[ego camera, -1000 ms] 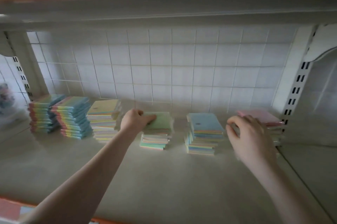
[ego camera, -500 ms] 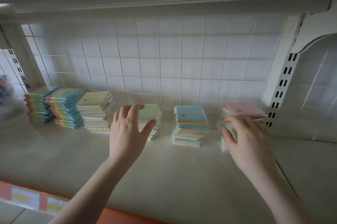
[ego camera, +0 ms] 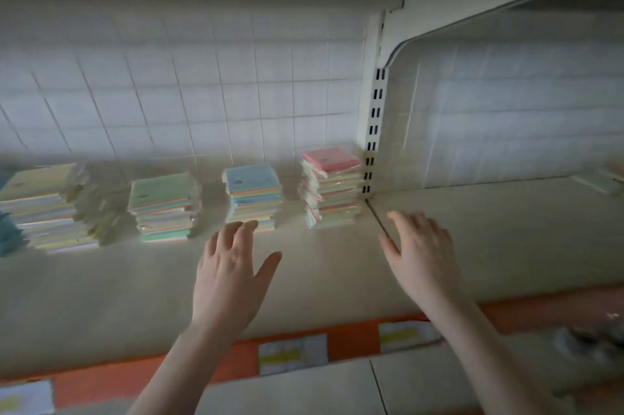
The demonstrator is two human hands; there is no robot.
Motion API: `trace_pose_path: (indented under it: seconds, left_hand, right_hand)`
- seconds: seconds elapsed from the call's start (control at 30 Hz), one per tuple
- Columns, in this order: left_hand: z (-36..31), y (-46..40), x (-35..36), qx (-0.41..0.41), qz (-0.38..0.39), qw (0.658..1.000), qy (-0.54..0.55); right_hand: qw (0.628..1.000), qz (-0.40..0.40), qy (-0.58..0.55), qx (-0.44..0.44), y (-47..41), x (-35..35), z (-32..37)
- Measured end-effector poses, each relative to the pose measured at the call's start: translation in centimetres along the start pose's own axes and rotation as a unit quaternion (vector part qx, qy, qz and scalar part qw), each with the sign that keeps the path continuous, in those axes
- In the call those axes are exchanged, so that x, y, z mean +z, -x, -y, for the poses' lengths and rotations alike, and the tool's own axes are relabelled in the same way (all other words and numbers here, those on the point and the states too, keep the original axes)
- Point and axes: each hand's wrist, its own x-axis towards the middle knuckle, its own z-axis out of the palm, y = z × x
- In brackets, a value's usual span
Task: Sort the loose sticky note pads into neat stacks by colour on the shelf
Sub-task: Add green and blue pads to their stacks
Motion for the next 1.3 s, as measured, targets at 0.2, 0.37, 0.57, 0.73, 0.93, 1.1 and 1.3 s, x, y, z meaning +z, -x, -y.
trace_pose_path:
  seconds: [0.2, 0.37, 0.57, 0.73, 0.93, 1.1, 1.3]
  left_hand:
    - [-6.4, 0.8, 2.8, 0.017, 0.038, 0.999, 0.032]
    - [-13.4, 1.6, 5.9, 0.034, 0.046, 0.998, 0.027]
    - [-25.1, 3.5, 11.2, 0.022, 0.059, 0.997, 0.04]
    - [-33.4, 3.8, 14.9, 0.026, 0.082, 0.995, 0.042]
    - [-39.8, 1.8, 19.1, 0.048, 0.099, 0.993, 0.04]
    - [-45.2, -1.2, 23.3, 0.078, 0.094, 0.99, 0.064]
    - [-52.4, -2.3, 27.4, 0.13, 0.116, 0.98, 0.096]
  right_hand:
    - [0.998, -0.01, 0.05, 0.031, 1.7, -3.7, -7.2]
    - [0.995, -0.003, 0.07, 0.067, 3.2, -5.9, -16.0]
    - [0.993, 0.025, 0.084, 0.077, 4.2, -8.8, -28.6]
    - [0.991, 0.057, 0.086, 0.087, 3.5, -10.3, -36.9]
    - [0.988, 0.084, 0.067, 0.114, 2.0, -9.4, -44.4]
    - [0.983, 0.081, 0.08, 0.142, 1.2, -8.9, -50.3]
    - [0.981, 0.054, 0.067, 0.172, -0.2, -9.9, -58.9]
